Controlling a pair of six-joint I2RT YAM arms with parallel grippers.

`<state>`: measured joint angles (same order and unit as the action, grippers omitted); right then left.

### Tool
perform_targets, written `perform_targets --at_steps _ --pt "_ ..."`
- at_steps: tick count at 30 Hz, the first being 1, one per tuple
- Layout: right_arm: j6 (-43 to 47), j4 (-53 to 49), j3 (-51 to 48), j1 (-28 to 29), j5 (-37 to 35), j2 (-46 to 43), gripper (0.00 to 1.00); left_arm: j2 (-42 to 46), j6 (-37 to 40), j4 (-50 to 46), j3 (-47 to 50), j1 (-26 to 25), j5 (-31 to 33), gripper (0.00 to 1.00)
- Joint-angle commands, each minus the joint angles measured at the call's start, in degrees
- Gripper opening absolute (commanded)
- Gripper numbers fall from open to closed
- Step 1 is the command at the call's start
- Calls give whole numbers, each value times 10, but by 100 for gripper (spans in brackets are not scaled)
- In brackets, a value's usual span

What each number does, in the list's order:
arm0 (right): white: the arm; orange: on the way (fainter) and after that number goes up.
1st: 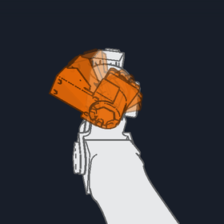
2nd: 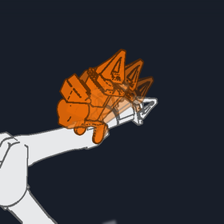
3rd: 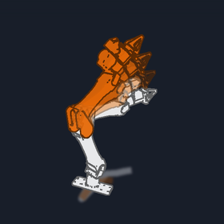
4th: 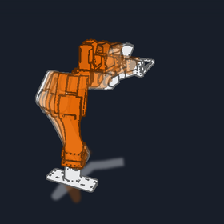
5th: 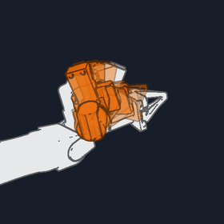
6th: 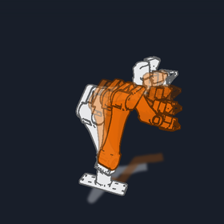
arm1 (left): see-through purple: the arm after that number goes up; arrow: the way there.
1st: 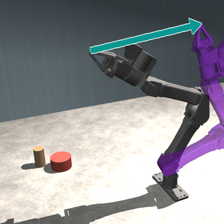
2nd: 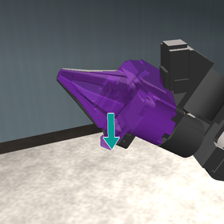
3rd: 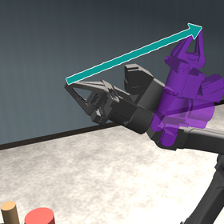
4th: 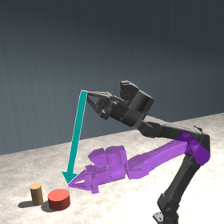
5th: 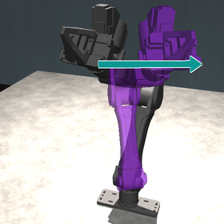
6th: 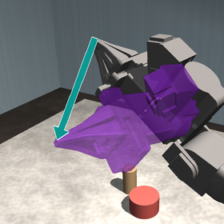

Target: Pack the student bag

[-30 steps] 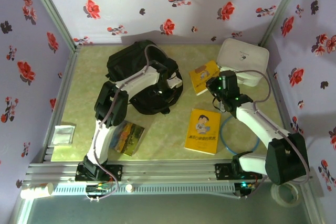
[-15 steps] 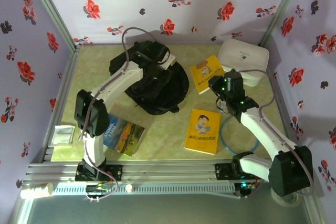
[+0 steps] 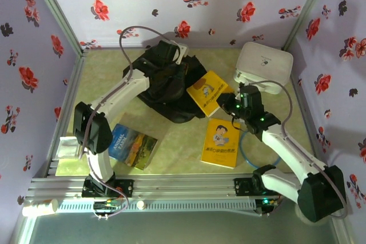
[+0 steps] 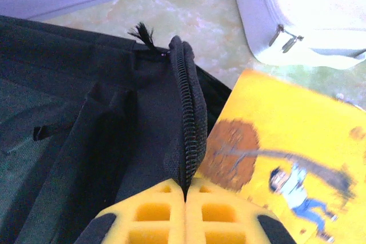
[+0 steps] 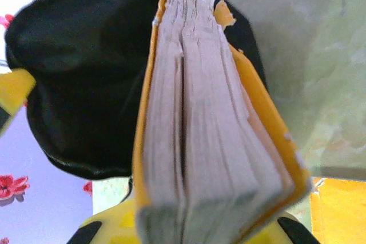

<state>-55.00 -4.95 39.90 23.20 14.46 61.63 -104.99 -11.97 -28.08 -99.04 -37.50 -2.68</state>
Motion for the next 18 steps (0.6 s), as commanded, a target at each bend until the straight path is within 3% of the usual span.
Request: perform_targets --at_steps 1,9,15,18 --pt "18 30 54 17 75 49 5 45 -5 81 4 -3 -27 0" --pt "-16 75 131 27 89 171 6 68 -12 97 28 -3 -68 0" --pt "-87 219 156 29 124 261 6 75 -21 100 30 -3 -72 0" --pt "-94 234 183 30 128 296 6 78 -22 101 33 -3 -73 0"
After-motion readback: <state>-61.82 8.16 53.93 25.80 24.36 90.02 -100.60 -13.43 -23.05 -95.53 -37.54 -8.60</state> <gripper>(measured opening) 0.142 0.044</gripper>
